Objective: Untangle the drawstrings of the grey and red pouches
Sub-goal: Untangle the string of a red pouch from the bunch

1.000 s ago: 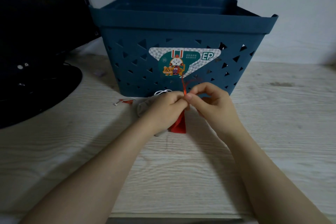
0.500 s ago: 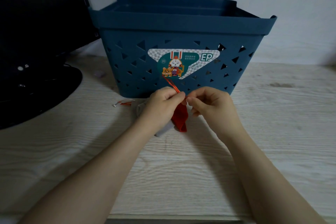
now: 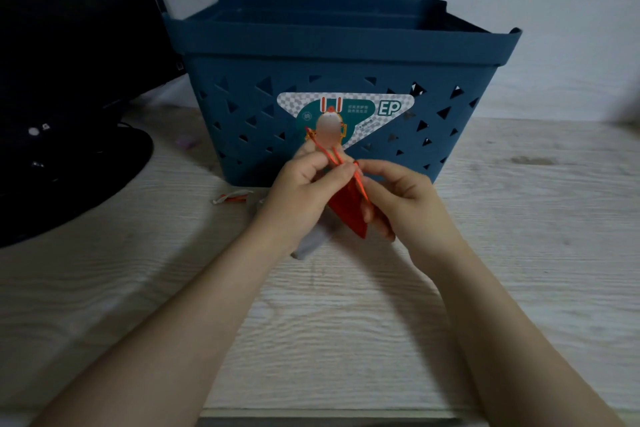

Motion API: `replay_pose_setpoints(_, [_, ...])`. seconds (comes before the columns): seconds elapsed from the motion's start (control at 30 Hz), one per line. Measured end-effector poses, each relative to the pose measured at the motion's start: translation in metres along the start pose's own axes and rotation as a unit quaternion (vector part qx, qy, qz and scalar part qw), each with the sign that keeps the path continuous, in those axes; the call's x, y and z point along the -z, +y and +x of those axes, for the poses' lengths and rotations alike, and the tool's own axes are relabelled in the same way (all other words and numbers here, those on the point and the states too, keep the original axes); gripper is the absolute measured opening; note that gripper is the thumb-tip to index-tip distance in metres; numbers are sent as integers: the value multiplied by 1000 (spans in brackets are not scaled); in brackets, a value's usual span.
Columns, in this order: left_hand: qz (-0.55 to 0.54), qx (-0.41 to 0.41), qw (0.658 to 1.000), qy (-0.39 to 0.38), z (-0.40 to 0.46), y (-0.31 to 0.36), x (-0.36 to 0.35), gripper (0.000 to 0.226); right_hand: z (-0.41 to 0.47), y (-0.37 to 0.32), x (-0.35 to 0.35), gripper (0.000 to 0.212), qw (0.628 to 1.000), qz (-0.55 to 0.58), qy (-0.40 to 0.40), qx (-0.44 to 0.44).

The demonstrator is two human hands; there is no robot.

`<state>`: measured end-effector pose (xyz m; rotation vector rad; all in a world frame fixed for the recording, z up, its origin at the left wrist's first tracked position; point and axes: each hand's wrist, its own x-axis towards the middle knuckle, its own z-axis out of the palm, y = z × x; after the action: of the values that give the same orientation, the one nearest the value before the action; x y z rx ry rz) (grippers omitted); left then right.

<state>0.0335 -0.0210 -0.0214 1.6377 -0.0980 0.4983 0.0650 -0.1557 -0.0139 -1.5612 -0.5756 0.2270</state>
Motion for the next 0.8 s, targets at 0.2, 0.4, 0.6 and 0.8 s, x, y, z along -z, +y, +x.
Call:
replay_pose_setpoints(0.2, [16, -31, 997, -72, 1, 3, 8, 8, 1, 3, 4, 12, 999, -41, -17, 11])
replay_pose_setpoints(0.4, [187, -178, 965, -57, 4, -3, 12, 11, 3, 10, 7, 14, 987, -151, -5, 47])
replay_pose_setpoints(0.6, [270, -250, 930, -1, 7, -5, 15, 18, 4, 9, 4, 13, 988, -140, 0, 58])
replay_pose_setpoints(0.8, [321, -262, 910, 10, 7, -4, 17, 17, 4, 15, 2, 11, 981, -166, 13, 97])
